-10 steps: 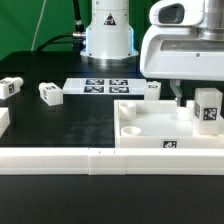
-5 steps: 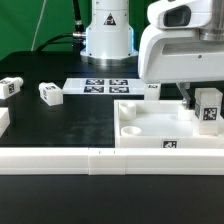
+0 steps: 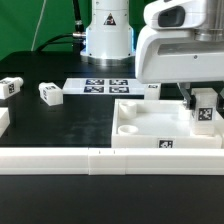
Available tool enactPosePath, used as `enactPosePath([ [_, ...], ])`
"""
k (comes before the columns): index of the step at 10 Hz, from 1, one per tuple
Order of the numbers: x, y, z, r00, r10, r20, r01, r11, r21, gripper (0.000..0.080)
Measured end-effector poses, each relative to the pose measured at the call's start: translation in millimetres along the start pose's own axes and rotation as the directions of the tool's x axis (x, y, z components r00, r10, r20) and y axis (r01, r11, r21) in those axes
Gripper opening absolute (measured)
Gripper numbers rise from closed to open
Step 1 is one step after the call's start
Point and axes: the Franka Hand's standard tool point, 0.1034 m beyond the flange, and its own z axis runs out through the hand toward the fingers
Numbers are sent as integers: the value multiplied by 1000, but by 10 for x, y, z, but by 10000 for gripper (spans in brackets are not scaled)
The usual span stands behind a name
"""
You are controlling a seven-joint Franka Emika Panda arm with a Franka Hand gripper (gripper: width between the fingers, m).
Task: Assemble one leg
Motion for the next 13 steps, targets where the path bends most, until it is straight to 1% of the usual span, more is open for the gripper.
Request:
enactPosePath([
  [2,9,-18,6,975,223,-12,-223,975,13,290],
  [4,15,-18,10,904,427,-14,-426,904,26,290],
  [5,37,-12,9,849,528,-16,-527,849,44,290],
  [7,56,2,7,688,725,-21,-721,687,88,290],
  [8,53,10,8,599,801,-13,-796,597,105,291],
  [9,56,16,8,508,861,5,-856,504,113,291],
  [10,56,16,9,404,914,23,-910,399,114,291],
  [11,54,17,10,324,946,32,-941,319,111,291],
  [12,52,12,11,281,959,38,-955,275,110,291],
  [13,50,9,11,177,983,54,-980,171,105,291],
])
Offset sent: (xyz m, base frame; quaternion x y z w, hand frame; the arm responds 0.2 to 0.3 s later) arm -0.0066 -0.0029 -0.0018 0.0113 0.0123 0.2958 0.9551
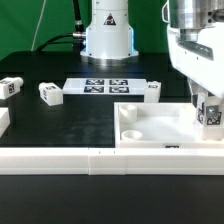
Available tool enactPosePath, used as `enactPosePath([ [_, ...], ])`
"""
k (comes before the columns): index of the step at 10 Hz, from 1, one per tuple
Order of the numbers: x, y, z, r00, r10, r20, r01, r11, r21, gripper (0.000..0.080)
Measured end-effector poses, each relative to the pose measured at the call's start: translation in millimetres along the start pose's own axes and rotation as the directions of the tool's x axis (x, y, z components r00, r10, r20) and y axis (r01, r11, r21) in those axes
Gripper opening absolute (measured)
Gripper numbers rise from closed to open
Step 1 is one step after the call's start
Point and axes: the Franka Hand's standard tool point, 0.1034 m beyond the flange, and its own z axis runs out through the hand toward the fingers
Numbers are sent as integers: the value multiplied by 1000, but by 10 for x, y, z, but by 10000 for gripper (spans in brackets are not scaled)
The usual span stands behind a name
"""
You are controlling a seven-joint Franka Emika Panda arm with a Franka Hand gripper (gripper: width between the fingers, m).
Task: Assemble one leg
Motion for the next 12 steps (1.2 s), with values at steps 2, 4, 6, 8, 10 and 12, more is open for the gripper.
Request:
enactPosePath([
  [2,4,-1,1,991,133,9,-133,991,-1,291],
  [4,-6,1,3,983,180,13,-180,984,-1,318],
  [6,-8,4,5,993,120,13,-120,993,-3,492],
  [8,-25,30,8,999,42,17,-42,999,-23,640],
  [10,-53,30,3,986,-167,23,167,986,-24,647],
  [12,-59,40,13,942,-334,28,335,942,-25,649],
])
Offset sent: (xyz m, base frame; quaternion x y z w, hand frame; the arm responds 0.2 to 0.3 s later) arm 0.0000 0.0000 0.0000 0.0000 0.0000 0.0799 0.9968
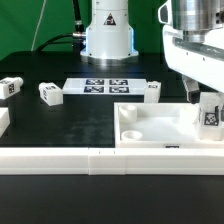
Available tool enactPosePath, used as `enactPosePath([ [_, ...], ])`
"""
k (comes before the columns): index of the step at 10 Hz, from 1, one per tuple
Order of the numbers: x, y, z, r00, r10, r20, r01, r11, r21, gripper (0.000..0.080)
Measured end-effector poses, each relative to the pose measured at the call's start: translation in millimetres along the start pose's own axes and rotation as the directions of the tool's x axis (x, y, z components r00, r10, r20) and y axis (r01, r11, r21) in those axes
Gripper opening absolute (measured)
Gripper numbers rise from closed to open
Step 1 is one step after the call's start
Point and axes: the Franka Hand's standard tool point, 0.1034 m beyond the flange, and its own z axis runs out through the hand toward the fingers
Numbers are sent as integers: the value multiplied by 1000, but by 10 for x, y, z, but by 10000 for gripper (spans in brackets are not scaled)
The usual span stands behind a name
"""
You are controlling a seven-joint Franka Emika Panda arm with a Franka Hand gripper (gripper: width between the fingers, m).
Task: Assemble one leg
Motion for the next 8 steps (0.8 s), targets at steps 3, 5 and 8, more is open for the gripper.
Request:
enactPosePath([
  [3,-39,3,-4,964,-265,-2,265,964,-22,649],
  [5,-63,3,-10,871,-492,-7,491,870,-51,649],
  [8,1,16,-12,700,-714,7,713,699,-52,649],
])
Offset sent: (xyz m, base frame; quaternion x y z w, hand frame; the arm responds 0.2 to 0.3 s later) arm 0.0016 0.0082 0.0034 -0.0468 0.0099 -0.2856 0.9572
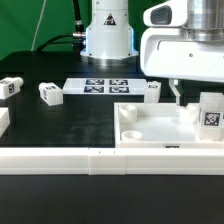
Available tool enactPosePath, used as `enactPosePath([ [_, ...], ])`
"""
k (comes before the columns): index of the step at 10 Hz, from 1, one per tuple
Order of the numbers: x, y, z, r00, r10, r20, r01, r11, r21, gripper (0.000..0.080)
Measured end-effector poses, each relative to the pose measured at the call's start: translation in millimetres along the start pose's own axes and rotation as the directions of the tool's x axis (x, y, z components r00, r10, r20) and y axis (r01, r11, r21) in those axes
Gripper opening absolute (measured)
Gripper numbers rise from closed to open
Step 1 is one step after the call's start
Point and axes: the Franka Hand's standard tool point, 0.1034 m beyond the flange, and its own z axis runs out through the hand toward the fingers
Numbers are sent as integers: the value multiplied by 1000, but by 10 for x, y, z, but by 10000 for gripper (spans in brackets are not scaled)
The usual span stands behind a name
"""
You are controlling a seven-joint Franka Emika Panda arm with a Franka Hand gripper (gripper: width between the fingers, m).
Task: Assemble one leg
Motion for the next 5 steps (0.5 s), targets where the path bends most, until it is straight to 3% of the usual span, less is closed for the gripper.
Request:
enactPosePath([
  [4,9,9,-6,957,-291,-5,291,957,-18,649],
  [5,7,10,-1,962,-274,-4,274,962,-18,516],
])
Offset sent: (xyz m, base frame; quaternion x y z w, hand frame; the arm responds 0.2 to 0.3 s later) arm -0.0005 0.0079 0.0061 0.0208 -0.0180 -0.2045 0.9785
